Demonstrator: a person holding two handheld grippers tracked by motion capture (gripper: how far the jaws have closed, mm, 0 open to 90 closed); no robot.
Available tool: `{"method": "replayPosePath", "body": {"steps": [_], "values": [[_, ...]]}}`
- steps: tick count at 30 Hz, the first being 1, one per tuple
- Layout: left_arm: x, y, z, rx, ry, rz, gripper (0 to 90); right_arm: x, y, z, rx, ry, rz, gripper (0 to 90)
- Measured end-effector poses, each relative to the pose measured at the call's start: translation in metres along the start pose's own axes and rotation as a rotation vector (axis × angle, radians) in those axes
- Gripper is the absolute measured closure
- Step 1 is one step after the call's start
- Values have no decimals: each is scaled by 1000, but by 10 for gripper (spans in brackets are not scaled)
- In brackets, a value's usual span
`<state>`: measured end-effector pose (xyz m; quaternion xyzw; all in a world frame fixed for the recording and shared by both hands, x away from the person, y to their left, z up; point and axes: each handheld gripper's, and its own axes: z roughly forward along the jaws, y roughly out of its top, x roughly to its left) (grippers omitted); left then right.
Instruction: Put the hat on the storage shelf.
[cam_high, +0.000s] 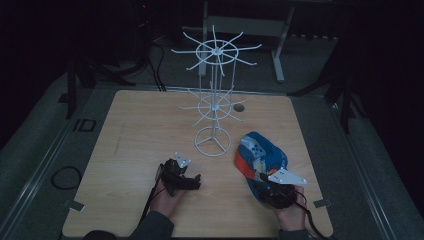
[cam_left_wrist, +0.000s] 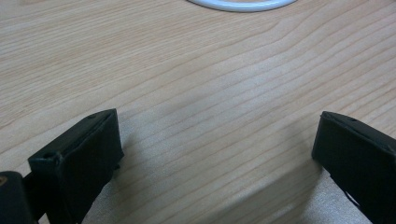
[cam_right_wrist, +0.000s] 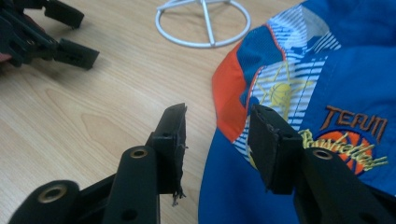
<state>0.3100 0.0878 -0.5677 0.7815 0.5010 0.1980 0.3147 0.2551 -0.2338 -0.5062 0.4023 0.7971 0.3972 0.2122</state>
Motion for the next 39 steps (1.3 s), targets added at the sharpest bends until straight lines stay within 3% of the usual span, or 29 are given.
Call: {"method": "replayPosePath", "body": {"steps": [5, 6, 13, 23, 28, 39], "values": [[0, 0, 0, 0, 0, 0, 19, -1, 2, 2, 25, 10, -4, 533], [0, 0, 0, 0, 0, 0, 19, 0, 4, 2, 40, -2, -23, 524], [0, 0, 0, -2, 0, -2, 19, -1, 7, 0, 50, 2, -32, 503], [0, 0, 0, -2, 0, -3, 19, -13, 14, -11, 54, -23, -21, 475], [0, 0, 0, -2, 0, -2, 19, -18, 18, -15, 77, -22, -40, 475], [0, 0, 0, -2, 0, -3, 19, -29, 40, -18, 117, -40, -39, 477]]}}
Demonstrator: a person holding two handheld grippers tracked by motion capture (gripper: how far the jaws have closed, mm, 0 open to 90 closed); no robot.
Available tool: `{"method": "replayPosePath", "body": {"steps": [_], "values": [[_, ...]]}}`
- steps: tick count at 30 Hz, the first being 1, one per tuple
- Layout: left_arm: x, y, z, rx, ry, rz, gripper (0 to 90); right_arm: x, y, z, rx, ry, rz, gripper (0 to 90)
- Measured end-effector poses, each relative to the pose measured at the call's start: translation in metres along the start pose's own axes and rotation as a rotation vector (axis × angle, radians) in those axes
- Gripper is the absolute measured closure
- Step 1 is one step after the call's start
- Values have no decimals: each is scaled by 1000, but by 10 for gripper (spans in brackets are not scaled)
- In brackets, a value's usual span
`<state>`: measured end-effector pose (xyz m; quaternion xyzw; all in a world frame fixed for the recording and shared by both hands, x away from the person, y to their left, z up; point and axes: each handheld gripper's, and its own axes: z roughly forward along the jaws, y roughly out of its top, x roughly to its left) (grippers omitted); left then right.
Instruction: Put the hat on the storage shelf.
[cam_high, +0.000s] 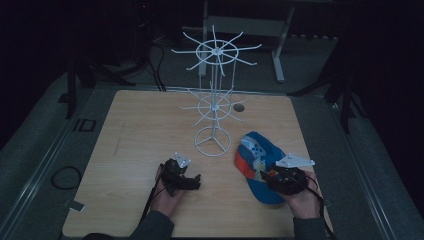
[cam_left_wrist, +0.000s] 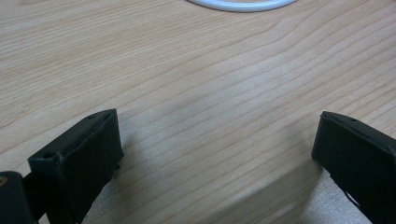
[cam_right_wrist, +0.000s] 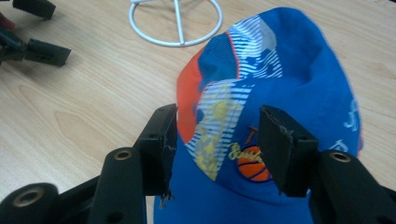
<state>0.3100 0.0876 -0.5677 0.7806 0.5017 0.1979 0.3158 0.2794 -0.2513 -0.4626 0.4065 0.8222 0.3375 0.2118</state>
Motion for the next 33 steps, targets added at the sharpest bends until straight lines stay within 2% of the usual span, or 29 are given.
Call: {"method": "replayPosePath", "body": {"steps": [10, 13, 20, 28, 33], "values": [[0, 0, 0, 1, 0, 0, 19, -15, 15, -11, -9, -6, 22, 442], [0, 0, 0, 1, 0, 0, 19, -19, 19, -13, 3, -9, 19, 434], [0, 0, 0, 0, 0, 0, 19, -28, 22, -7, 14, -12, 41, 430], [0, 0, 0, 1, -1, 0, 19, -36, 31, 2, 32, -26, 60, 384], [0, 0, 0, 1, 0, 0, 19, -44, 37, 8, 47, -12, 79, 375]]}}
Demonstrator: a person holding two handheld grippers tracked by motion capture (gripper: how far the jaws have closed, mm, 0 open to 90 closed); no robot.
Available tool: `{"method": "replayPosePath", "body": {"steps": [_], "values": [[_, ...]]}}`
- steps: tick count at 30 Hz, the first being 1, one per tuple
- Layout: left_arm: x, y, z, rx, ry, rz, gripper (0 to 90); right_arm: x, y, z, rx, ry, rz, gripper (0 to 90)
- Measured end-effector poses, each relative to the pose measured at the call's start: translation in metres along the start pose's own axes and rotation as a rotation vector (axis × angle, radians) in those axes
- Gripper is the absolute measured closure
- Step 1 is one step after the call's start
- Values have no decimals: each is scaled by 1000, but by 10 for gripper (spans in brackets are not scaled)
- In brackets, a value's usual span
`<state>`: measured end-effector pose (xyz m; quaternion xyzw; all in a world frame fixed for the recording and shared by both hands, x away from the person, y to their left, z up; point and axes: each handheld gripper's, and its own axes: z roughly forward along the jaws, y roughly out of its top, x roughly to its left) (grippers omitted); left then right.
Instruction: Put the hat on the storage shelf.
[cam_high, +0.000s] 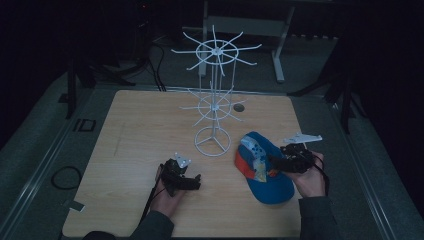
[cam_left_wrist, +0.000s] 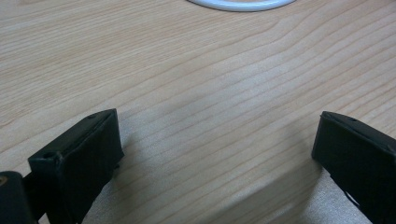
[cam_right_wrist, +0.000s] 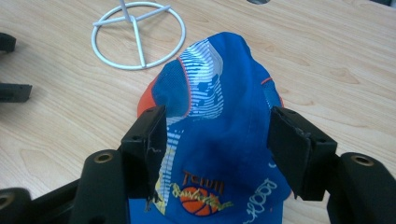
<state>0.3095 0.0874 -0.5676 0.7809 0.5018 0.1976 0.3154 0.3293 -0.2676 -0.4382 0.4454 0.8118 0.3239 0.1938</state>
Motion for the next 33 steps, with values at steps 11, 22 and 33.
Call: {"method": "replayPosePath", "body": {"steps": [11, 22, 33], "values": [[0, 0, 0, -1, 0, 0, 19, -13, 9, 13, 45, -5, 54, 354], [0, 0, 0, -1, 1, 2, 19, -18, 23, 33, 90, 20, 30, 354], [0, 0, 0, 0, 0, 2, 19, -22, 31, 53, 142, 38, 21, 353]]}}
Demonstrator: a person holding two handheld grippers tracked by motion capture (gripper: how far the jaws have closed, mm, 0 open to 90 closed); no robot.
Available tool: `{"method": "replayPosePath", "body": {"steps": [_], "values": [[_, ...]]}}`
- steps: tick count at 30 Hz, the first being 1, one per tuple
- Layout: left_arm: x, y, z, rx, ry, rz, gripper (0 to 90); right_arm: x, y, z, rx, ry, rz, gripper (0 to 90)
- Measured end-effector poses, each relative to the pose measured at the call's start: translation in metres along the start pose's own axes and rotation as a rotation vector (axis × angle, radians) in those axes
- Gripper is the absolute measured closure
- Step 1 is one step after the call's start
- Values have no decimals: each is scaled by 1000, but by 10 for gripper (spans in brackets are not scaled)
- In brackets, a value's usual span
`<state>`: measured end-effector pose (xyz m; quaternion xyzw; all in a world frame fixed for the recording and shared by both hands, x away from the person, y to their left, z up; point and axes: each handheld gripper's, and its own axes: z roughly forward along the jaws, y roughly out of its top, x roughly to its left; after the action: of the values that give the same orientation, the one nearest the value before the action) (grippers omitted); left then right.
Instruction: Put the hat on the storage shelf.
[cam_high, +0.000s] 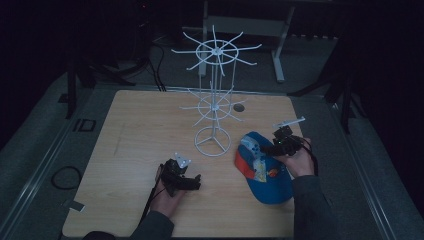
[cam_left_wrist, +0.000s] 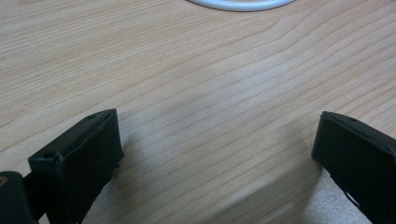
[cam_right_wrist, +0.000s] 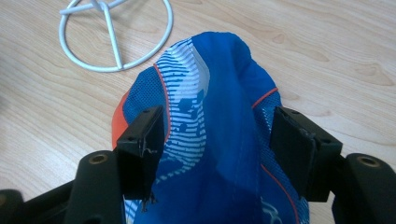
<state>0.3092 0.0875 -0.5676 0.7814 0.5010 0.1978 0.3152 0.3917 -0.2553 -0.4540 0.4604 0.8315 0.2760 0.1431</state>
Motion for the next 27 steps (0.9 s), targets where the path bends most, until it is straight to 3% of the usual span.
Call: {"method": "replayPosePath", "body": {"steps": [20, 24, 25, 27], "values": [[0, 0, 0, 0, 0, -1, 19, -12, 8, 38, 152, 27, 51, 332], [0, 0, 0, 0, 0, -2, 19, -12, 9, 45, 190, 34, 53, 420], [0, 0, 0, 0, 0, -1, 19, -12, 9, 47, 200, 30, 57, 466], [0, 0, 0, 0, 0, -2, 19, -13, 10, 49, 207, 45, 74, 647]]}}
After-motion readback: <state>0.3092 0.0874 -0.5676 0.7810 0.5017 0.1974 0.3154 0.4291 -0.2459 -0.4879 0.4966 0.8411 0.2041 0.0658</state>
